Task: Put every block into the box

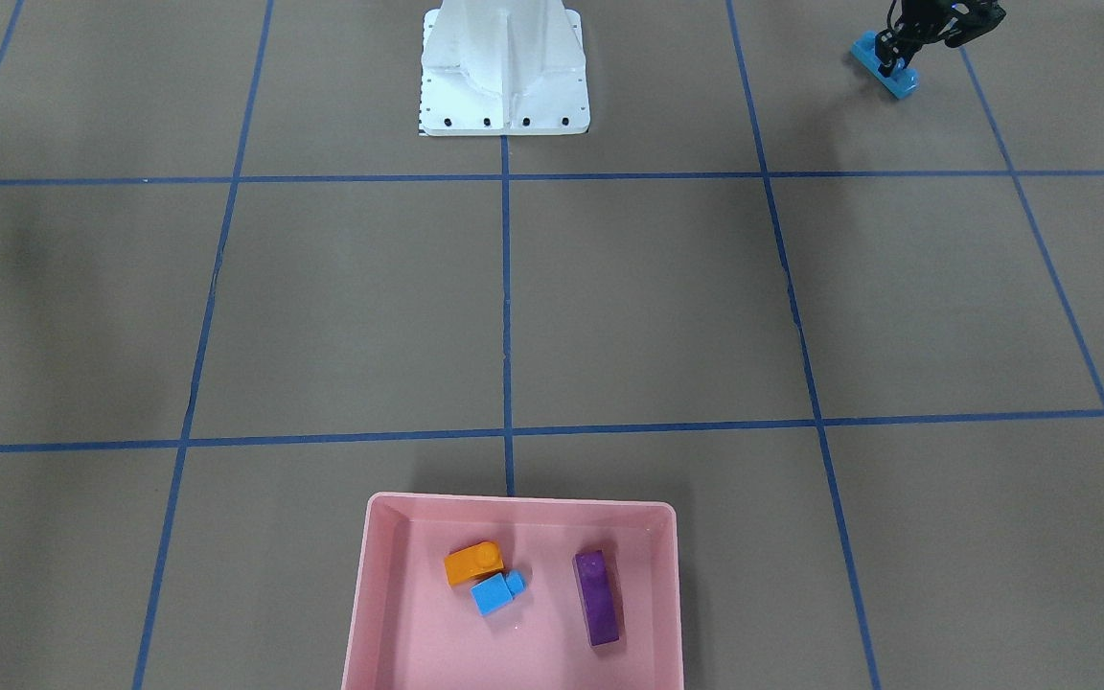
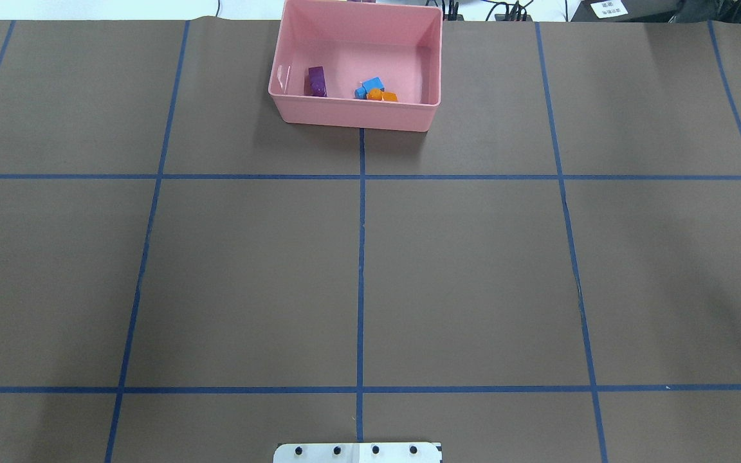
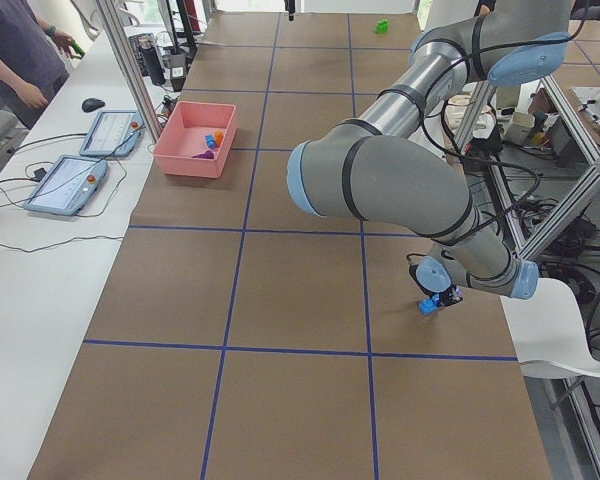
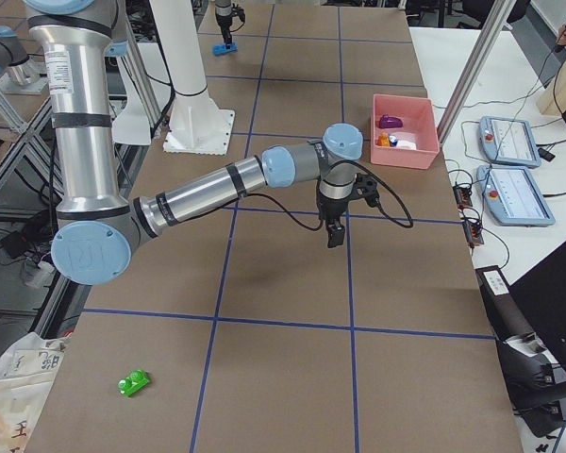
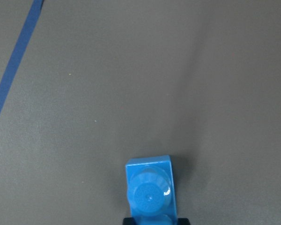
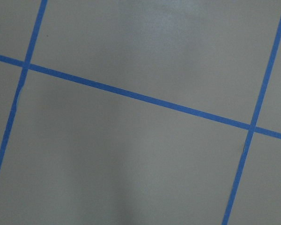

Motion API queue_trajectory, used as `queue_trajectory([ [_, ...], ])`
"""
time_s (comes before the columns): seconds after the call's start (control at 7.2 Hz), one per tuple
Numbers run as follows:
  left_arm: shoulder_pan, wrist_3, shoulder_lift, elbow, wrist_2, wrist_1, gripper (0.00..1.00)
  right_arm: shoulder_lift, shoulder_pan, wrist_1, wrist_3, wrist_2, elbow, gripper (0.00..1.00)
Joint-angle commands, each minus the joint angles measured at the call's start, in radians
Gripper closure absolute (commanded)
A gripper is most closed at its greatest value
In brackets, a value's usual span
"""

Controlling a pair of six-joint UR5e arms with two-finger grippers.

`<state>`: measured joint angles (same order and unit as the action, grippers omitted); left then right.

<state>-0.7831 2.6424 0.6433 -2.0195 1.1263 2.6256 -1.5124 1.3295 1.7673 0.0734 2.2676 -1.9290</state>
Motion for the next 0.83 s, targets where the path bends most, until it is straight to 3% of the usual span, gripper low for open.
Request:
queue_trajectory([
  [0.0,-0.001,0.005,-0.025,-0.014,-0.022,0.046,1.0,-0.018,0.007,0.0,-0.001,0.0,-0.016,0.0],
  [0.69,0.008,0.005,-0.105,-0.136,-0.056,0.108,1.0,-0.02,0.005,0.0,-0.003,-0.008,-0.016,0.0],
])
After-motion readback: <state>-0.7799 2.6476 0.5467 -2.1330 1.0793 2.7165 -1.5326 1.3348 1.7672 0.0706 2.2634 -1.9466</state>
